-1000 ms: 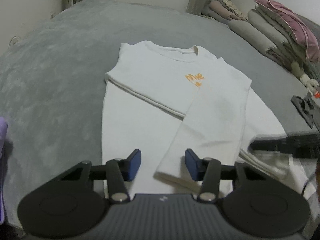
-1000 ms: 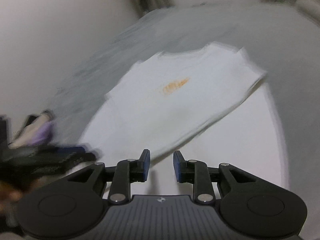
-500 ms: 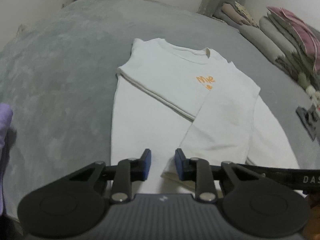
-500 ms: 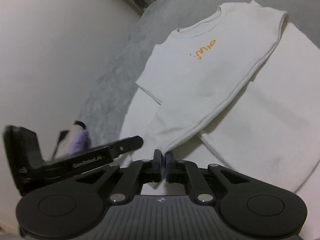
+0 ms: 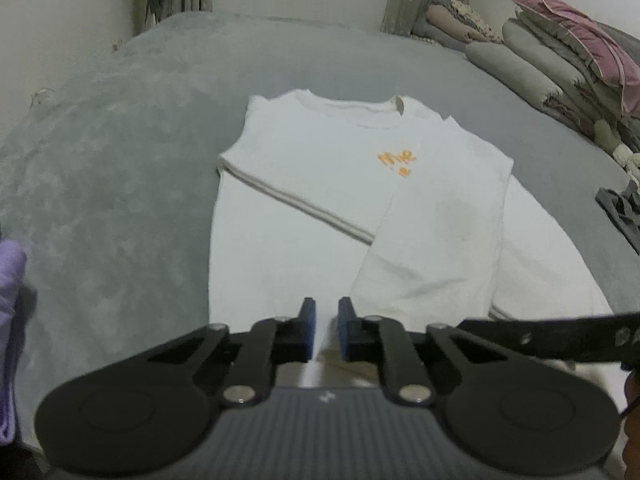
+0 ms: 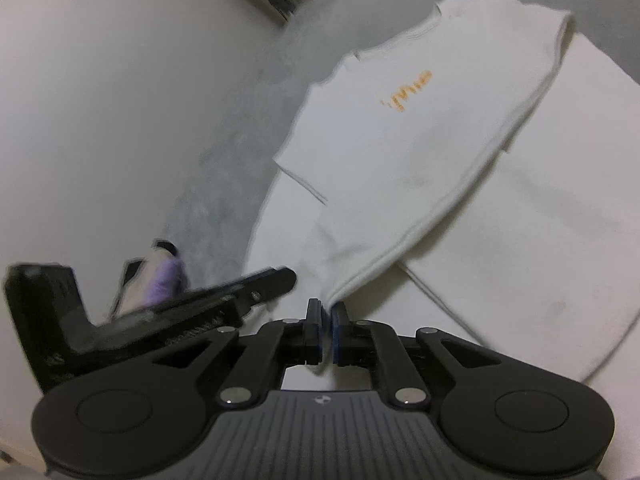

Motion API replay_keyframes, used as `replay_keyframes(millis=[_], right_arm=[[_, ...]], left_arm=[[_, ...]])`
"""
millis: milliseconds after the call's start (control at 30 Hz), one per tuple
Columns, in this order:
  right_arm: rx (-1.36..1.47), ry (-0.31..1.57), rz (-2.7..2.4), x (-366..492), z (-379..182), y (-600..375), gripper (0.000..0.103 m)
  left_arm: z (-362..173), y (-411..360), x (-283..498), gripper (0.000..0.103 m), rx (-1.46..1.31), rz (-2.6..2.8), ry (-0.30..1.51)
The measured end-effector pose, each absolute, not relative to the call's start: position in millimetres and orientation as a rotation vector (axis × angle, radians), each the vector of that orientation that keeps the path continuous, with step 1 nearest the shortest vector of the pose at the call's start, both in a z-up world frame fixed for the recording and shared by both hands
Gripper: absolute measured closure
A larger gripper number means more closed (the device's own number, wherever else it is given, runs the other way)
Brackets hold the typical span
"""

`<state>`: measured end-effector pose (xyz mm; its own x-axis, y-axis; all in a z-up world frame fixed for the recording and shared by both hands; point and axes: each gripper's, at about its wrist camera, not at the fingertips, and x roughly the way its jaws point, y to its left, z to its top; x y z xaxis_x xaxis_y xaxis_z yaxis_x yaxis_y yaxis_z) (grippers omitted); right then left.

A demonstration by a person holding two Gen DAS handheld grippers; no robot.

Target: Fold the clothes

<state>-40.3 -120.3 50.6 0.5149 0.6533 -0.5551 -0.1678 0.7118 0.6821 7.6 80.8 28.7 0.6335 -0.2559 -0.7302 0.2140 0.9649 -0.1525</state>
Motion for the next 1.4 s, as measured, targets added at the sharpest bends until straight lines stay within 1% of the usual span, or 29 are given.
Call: replay_keyframes(millis=[100, 233, 400, 433, 467, 500, 567, 700, 733, 800, 833, 867, 967, 1100, 1167, 1267, 1400], right_arm=[[0.693, 0.799, 0.595, -46.9, 61.9, -127.7, 0.096], [0.736, 0.766, 0.618, -48.7, 64.1, -124.3, 0.096], [0.794, 0.803, 0.605, -44.4, 48.4, -113.4, 0.096], [0.830, 0.793, 0.607, -44.7, 46.1, -114.1, 0.096], [0.867, 0.780, 0.609, -45.3, 44.0, -115.1, 0.096], [0.895, 0.767, 0.610, -46.0, 42.9, -116.2, 0.096], [0.961, 0.740, 0.614, -48.8, 39.2, -119.9, 0.096], [1.076, 0.717, 0.612, -50.6, 32.2, -128.3, 0.096], [1.069, 0.724, 0.614, -49.4, 33.1, -128.7, 0.096], [0.928, 0.806, 0.573, -44.6, 38.3, -120.7, 0.096], [0.853, 0.828, 0.530, -45.1, 40.7, -117.6, 0.094], [0.835, 0.810, 0.500, -47.7, 41.2, -118.5, 0.094], [0.891, 0.816, 0.504, -46.0, 41.7, -126.7, 0.094], [0.845, 0.884, 0.529, -42.6, 39.5, -118.9, 0.093], [0.947, 0.926, 0.559, -42.6, 27.4, -115.7, 0.092], [1.030, 0.952, 0.538, -43.5, 15.1, -118.0, 0.092], [1.057, 0.980, 0.503, -46.3, 12.0, -121.6, 0.092]], left_arm=[[45.1, 94.0, 5.1, 0.095, -0.080, -0.247, 0.785], [61.3, 105.1, 2.4, 0.095, -0.029, -0.191, 0.698], [47.3, 98.4, 11.1, 0.095, 0.008, -0.205, 0.767], [44.8, 96.6, 11.7, 0.093, 0.006, -0.229, 0.786], [43.6, 96.7, 12.3, 0.090, -0.009, -0.241, 0.800], [42.7, 97.3, 12.8, 0.089, -0.029, -0.247, 0.813], [43.7, 100.8, 13.8, 0.087, -0.041, -0.233, 0.815], [46.6, 108.5, 15.1, 0.087, -0.037, -0.199, 0.796], [46.6, 108.0, 15.1, 0.087, -0.029, -0.195, 0.794], [45.9, 103.9, 14.2, 0.086, 0.011, -0.182, 0.786], [45.3, 100.6, 13.0, 0.086, 0.042, -0.173, 0.778], [44.5, 98.3, 12.4, 0.085, 0.060, -0.173, 0.777], [43.8, 97.6, 12.8, 0.084, 0.048, -0.190, 0.790], [43.5, 96.2, 11.9, 0.082, 0.062, -0.203, 0.791], [43.0, 95.1, 11.2, 0.082, 0.059, -0.218, 0.794], [42.3, 92.4, 10.0, 0.081, 0.084, -0.215, 0.788], [41.2, 92.0, 10.5, 0.079, 0.080, -0.234, 0.798]])
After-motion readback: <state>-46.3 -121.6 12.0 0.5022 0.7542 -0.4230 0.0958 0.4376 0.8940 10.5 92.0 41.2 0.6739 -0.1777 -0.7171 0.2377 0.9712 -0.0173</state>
